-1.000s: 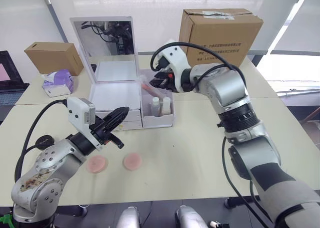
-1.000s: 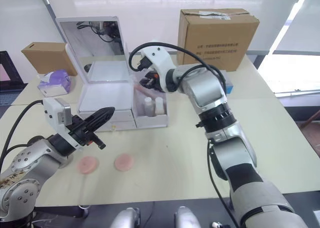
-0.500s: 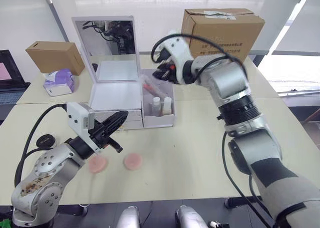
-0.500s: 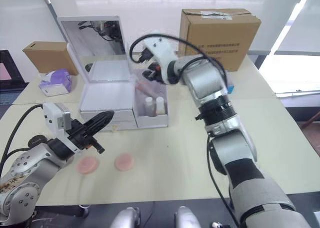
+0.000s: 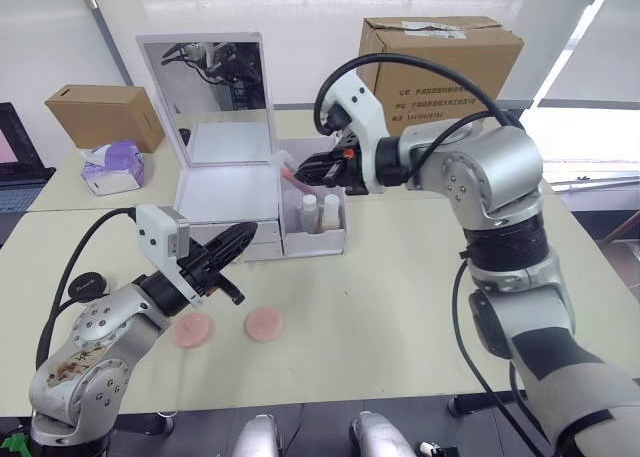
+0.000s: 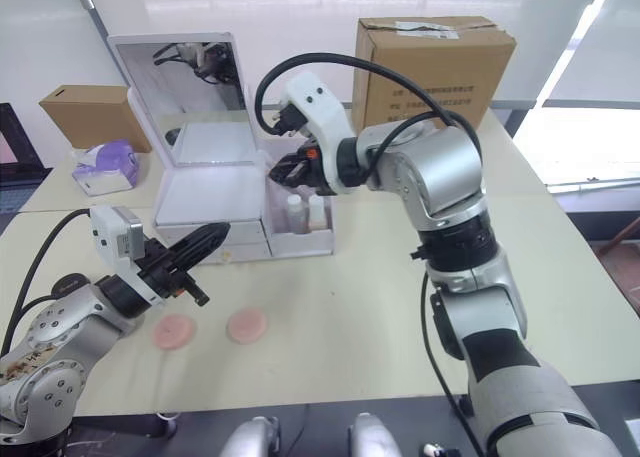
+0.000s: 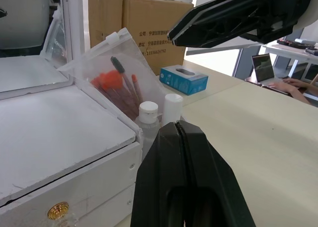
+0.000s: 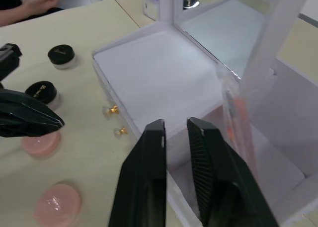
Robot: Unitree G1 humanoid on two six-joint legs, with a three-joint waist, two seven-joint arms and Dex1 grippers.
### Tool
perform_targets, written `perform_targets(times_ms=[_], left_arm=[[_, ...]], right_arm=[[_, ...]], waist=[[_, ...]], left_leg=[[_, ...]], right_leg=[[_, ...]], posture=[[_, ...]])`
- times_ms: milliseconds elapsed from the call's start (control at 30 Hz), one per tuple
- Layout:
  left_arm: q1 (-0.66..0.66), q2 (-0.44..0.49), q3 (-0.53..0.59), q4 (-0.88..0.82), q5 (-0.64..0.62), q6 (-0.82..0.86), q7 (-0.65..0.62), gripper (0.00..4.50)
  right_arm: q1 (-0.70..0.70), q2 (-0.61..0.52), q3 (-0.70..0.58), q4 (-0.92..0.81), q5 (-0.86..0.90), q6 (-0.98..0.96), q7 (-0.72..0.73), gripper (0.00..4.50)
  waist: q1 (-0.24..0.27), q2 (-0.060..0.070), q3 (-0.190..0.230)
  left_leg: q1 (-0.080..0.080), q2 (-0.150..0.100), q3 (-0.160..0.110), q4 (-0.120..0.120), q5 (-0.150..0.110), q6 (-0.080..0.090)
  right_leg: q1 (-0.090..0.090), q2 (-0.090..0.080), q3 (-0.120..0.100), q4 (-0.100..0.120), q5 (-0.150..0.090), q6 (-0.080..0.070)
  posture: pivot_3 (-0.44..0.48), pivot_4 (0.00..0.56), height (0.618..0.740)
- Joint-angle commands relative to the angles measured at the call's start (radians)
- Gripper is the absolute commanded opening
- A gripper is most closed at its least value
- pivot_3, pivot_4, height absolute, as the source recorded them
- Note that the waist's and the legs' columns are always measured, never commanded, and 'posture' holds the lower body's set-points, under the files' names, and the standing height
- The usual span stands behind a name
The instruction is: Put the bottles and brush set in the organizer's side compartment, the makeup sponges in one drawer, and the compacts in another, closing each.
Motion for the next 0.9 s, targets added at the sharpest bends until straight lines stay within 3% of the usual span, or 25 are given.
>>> perform_targets(times_ms=[33, 300, 633, 767, 900], left_arm=[[-0.017, 0.002, 0.007, -0.009, 0.006, -0.026, -0.010, 0.00], [-0.011, -0.002, 0.010, -0.018, 0.012, -0.025, -0.007, 0.00], [-0.020, -0.007, -0.002, -0.021, 0.024, -0.023, -0.008, 0.00], [-0.026, -0.007, -0.005, -0.022, 0.026, -0.021, -0.006, 0.00], [-0.025, -0.003, 0.003, -0.024, 0.023, -0.020, -0.005, 0.00]], right_arm=[[0.004, 0.023, 0.018, 0.099, -0.036, -0.109, -0.027, 0.05], [-0.074, 0.073, 0.025, 0.396, -0.136, -0.386, -0.064, 0.05], [-0.250, 0.111, -0.082, 1.080, -0.251, -0.911, -0.247, 0.05], [-0.275, 0.093, -0.104, 1.186, -0.285, -0.994, -0.277, 0.05], [-0.310, 0.065, -0.156, 1.184, -0.262, -0.987, -0.230, 0.05]], waist=[[0.002, 0.000, 0.000], [0.000, 0.000, 0.000], [-0.008, -0.001, 0.000], [-0.018, -0.001, 0.000], [-0.019, -0.001, 0.000]], left_leg=[[0.000, 0.000, 0.000, 0.000, 0.000, 0.000], [-0.001, 0.000, 0.001, 0.000, 0.000, 0.000], [0.000, 0.000, 0.001, 0.000, 0.000, 0.000], [-0.001, 0.000, 0.001, 0.000, 0.000, 0.000], [0.000, 0.000, 0.001, 0.000, 0.000, 0.000]], right_leg=[[0.000, 0.000, 0.000, 0.000, 0.000, 0.000], [-0.001, 0.000, 0.000, 0.000, 0.000, 0.001], [0.001, 0.000, 0.000, -0.001, 0.002, -0.002], [0.001, 0.000, 0.001, -0.001, 0.003, -0.003], [0.001, 0.000, 0.001, -0.001, 0.003, -0.003]], posture=[[0.000, 0.150, 0.740], [0.000, 0.150, 0.740], [0.000, 0.150, 0.740], [0.000, 0.150, 0.740], [0.000, 0.150, 0.740]])
